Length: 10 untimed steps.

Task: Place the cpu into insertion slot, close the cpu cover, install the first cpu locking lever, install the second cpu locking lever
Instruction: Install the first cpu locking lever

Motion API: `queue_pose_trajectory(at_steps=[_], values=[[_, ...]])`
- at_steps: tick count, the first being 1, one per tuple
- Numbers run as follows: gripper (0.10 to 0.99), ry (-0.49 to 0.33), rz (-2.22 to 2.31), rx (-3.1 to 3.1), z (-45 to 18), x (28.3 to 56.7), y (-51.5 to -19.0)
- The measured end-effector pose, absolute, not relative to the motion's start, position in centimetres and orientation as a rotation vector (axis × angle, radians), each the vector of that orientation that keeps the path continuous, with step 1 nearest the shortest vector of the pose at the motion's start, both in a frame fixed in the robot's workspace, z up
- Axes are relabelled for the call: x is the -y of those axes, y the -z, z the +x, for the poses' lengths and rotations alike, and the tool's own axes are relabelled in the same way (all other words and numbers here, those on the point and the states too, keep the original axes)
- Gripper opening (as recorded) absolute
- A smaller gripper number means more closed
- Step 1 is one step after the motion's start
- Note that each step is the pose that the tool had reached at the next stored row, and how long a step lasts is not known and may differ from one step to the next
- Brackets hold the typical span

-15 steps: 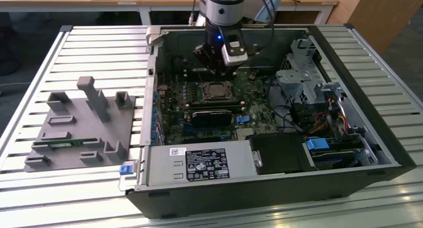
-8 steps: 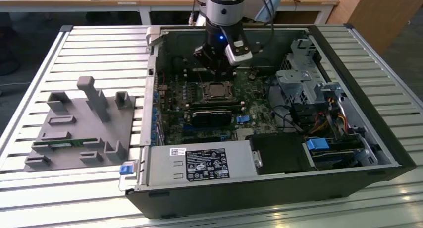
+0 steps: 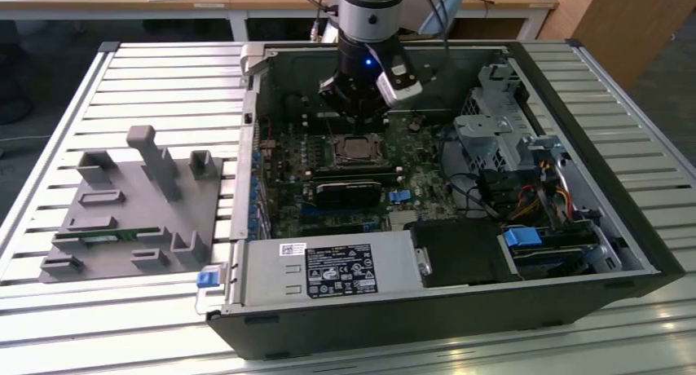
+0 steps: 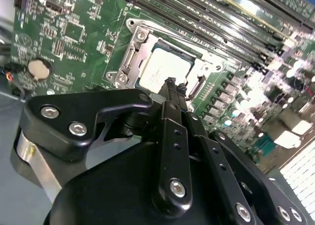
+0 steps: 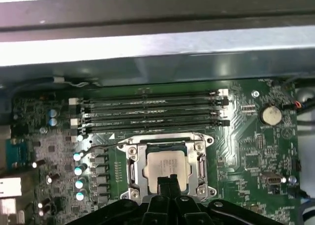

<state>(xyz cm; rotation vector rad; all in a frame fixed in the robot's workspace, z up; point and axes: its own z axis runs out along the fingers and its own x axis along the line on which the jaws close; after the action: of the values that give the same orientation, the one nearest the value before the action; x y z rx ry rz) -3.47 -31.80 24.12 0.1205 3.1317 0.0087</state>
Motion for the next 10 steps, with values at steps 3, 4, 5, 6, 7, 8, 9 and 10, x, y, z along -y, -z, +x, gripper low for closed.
queue_pose_trajectory(at_steps=[3,4,5,6,7,8,9,10], values=[[0.106,-0.009,0.046,-3.134,-3.47,31.8,-24.12],[0.106,-0.009,0.022,-3.134,-3.47,31.8,-24.12],[0.106,-0.009,-0.003,-3.134,-3.47,31.8,-24.12],[0.106,-0.009,-0.029,-3.134,-3.47,31.8,-24.12],[0.106,-0.009,-0.054,-3.134,-3.47,31.8,-24.12],[0.106,-0.009,-0.079,-3.133,-3.47,31.8,-24.12],[0.106,-0.01,-0.105,-3.133,-3.47,31.8,-24.11],[0.106,-0.01,-0.132,-3.132,-3.47,31.8,-24.12]])
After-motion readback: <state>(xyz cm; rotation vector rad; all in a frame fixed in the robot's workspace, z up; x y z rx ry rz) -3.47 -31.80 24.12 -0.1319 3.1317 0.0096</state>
